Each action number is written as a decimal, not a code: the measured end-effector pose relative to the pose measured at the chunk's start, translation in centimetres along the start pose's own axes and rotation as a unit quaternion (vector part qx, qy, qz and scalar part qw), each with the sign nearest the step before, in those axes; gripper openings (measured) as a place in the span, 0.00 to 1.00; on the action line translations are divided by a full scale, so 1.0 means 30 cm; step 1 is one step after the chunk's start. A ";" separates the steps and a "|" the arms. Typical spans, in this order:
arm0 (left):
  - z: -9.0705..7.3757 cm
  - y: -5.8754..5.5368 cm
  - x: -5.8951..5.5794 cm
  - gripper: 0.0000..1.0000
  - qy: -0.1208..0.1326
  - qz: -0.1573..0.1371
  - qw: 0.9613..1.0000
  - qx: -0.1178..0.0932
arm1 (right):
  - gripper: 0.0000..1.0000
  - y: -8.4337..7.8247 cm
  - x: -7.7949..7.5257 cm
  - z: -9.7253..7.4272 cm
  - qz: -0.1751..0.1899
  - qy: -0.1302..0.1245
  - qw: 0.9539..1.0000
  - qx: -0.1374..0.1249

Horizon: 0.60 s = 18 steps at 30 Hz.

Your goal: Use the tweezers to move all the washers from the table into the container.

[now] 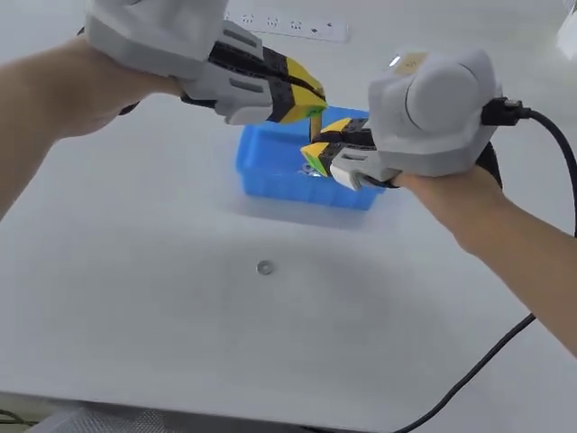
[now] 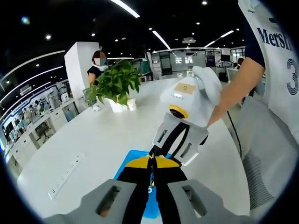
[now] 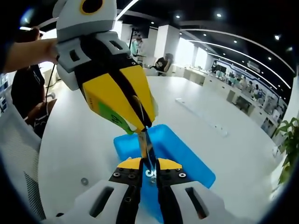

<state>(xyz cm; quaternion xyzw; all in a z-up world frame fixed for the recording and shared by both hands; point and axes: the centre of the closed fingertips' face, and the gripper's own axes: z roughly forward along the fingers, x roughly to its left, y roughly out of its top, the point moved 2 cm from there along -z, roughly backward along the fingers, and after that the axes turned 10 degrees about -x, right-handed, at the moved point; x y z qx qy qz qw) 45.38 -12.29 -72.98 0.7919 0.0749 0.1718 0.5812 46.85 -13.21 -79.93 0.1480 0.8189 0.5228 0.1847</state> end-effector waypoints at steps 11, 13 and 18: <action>-0.076 0.026 -0.089 0.05 0.004 0.016 1.000 0.002 | 0.13 0.053 0.095 -0.036 0.002 0.023 1.000 -0.017; -0.083 0.021 -0.104 0.05 0.003 0.014 1.000 0.005 | 0.13 0.049 0.124 -0.036 -0.002 0.032 0.999 -0.013; -0.109 0.013 -0.156 0.05 0.006 0.007 1.000 0.011 | 0.13 0.041 0.175 -0.048 -0.006 0.045 0.999 -0.011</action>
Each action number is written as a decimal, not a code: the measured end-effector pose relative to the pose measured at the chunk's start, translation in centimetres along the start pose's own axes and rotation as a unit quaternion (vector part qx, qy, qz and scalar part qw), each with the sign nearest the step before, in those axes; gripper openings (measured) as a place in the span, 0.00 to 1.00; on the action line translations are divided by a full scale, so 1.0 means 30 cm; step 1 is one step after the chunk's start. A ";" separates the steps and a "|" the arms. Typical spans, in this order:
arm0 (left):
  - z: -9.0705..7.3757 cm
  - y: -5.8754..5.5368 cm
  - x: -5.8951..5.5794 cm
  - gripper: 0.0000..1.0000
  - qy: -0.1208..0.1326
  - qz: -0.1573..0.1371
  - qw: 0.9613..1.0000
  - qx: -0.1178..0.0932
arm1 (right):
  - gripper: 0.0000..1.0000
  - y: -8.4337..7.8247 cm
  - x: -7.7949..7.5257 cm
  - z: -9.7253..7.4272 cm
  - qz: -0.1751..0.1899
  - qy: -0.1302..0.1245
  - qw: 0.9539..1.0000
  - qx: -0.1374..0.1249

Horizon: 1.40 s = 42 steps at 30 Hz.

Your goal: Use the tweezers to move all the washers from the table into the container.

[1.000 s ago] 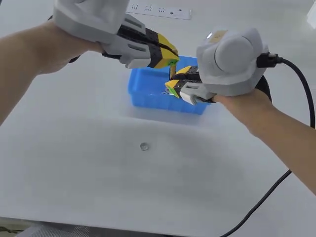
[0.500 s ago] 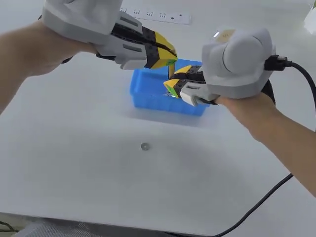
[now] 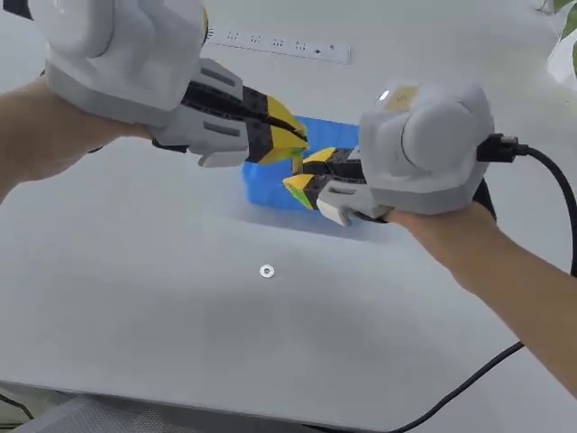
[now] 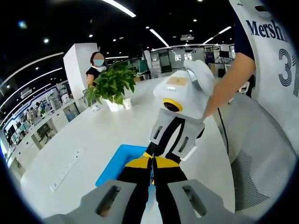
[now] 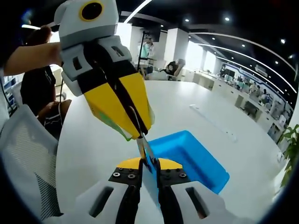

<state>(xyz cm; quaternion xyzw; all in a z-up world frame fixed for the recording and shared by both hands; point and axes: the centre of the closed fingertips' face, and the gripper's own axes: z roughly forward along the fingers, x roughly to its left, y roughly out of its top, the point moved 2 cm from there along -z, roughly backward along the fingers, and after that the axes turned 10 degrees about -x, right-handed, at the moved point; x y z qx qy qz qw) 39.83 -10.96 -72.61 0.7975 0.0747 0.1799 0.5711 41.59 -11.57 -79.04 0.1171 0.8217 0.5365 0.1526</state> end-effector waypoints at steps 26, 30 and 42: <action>-0.060 -0.118 -0.228 0.05 0.004 -0.056 0.998 0.012 | 0.13 -0.132 0.243 0.005 0.027 0.067 0.997 0.022; -0.068 -0.136 -0.232 0.05 0.007 -0.063 0.998 0.018 | 0.13 -0.142 0.260 0.014 0.028 0.070 0.997 0.025; -0.064 -0.130 -0.205 0.05 0.020 -0.066 0.998 0.003 | 0.13 -0.132 0.234 0.014 0.028 0.059 0.998 0.021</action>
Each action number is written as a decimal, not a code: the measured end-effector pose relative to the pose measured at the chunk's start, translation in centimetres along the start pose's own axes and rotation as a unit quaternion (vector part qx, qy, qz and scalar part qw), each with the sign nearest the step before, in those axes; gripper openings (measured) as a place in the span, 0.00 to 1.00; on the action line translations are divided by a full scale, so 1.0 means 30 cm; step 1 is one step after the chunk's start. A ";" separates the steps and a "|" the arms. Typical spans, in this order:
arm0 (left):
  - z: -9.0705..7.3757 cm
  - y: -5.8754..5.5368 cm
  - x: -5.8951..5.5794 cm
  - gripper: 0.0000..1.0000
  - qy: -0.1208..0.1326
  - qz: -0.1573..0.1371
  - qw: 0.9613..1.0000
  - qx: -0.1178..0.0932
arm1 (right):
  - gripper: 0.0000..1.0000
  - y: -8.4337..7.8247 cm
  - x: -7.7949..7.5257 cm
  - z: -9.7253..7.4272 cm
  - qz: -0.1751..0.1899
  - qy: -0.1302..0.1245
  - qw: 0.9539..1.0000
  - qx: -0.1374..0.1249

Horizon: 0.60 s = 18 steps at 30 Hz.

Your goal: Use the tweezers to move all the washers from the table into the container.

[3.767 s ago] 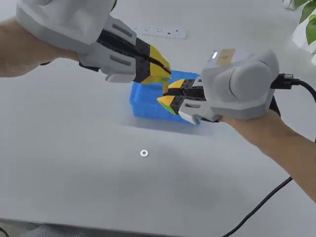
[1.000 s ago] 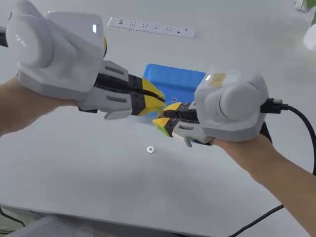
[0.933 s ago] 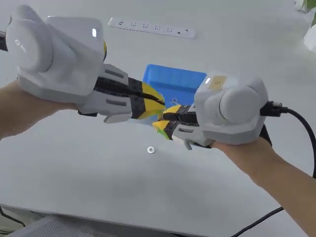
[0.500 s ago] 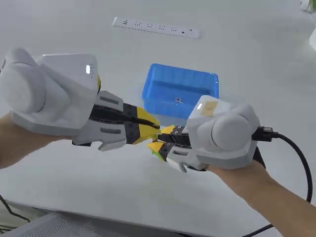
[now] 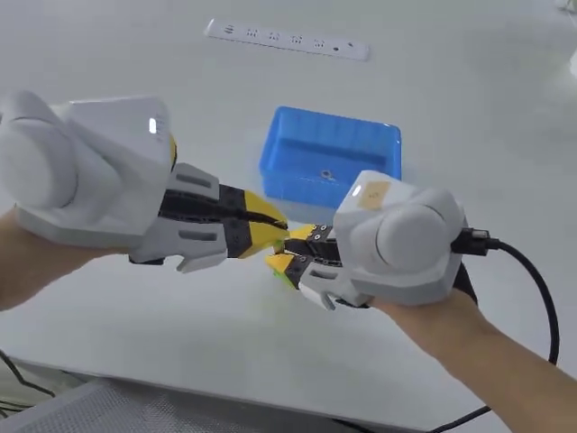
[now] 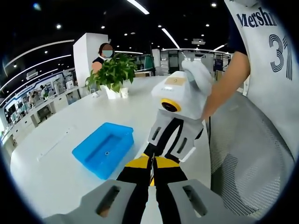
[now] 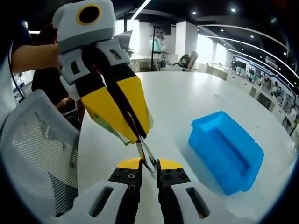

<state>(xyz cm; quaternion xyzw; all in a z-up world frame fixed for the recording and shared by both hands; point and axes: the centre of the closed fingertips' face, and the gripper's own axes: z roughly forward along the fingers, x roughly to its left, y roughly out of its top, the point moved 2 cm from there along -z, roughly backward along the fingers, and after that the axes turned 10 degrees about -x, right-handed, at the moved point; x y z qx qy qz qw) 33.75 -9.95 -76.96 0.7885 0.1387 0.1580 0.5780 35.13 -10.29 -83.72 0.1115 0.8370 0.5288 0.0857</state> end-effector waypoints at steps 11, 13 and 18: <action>0.012 -0.011 0.016 0.05 -0.008 -0.013 1.000 0.000 | 0.13 -0.014 -0.009 0.003 0.021 -0.002 1.000 0.002; 0.015 -0.011 0.016 0.05 -0.011 -0.014 1.000 0.002 | 0.13 -0.014 -0.011 0.003 0.022 -0.002 1.000 0.002; 0.019 -0.007 0.011 0.05 -0.019 -0.017 1.000 0.004 | 0.13 -0.012 -0.011 0.001 0.023 -0.001 1.000 0.001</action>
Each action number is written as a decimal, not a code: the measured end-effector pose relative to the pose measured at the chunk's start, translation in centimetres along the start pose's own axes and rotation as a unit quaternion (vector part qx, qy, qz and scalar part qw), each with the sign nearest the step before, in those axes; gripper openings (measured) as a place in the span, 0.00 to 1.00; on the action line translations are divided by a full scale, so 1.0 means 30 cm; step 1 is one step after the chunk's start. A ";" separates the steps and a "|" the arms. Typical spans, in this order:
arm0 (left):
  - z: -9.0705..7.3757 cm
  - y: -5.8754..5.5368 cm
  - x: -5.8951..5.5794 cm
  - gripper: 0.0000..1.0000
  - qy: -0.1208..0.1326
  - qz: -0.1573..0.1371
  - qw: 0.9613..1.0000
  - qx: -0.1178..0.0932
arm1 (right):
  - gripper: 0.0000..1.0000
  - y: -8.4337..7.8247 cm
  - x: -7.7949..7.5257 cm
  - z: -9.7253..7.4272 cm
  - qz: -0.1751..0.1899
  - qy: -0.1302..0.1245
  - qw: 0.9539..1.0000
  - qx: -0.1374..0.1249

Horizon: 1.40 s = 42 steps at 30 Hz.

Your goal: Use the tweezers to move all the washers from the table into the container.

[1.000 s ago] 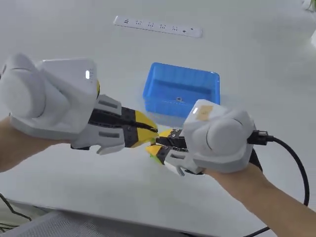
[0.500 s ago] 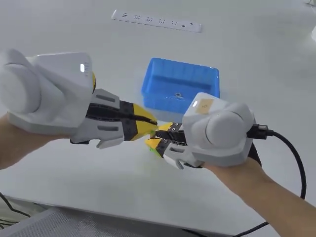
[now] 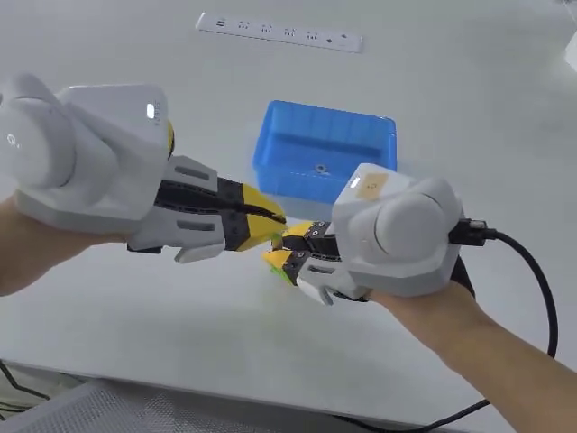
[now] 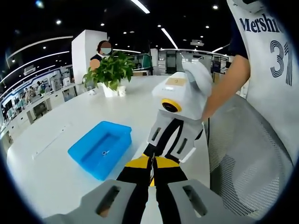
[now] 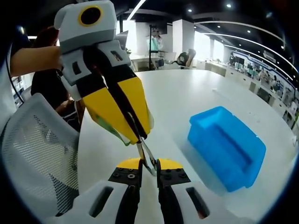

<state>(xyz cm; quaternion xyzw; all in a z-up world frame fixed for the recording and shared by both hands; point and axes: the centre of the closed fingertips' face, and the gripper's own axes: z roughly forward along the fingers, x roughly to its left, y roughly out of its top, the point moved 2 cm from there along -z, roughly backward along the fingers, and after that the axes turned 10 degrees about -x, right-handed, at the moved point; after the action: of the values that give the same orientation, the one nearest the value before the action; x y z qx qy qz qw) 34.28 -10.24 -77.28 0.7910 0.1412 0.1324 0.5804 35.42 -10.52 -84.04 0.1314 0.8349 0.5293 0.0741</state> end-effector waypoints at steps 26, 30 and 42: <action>0.015 0.004 -0.006 0.05 -0.011 0.012 1.000 0.012 | 0.13 -0.008 0.004 -0.009 0.010 0.001 1.000 -0.004; 0.016 0.002 -0.008 0.05 -0.010 0.011 1.000 0.010 | 0.13 -0.011 0.005 -0.008 0.010 0.003 1.000 -0.002; 0.026 0.000 -0.014 0.05 -0.016 0.002 1.000 0.006 | 0.13 -0.018 0.004 -0.010 0.019 0.004 1.000 -0.003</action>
<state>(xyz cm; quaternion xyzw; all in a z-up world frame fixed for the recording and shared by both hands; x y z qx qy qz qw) 34.17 -11.10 -77.54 0.7967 0.1310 0.1199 0.5777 35.14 -10.97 -84.40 0.1450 0.8311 0.5333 0.0614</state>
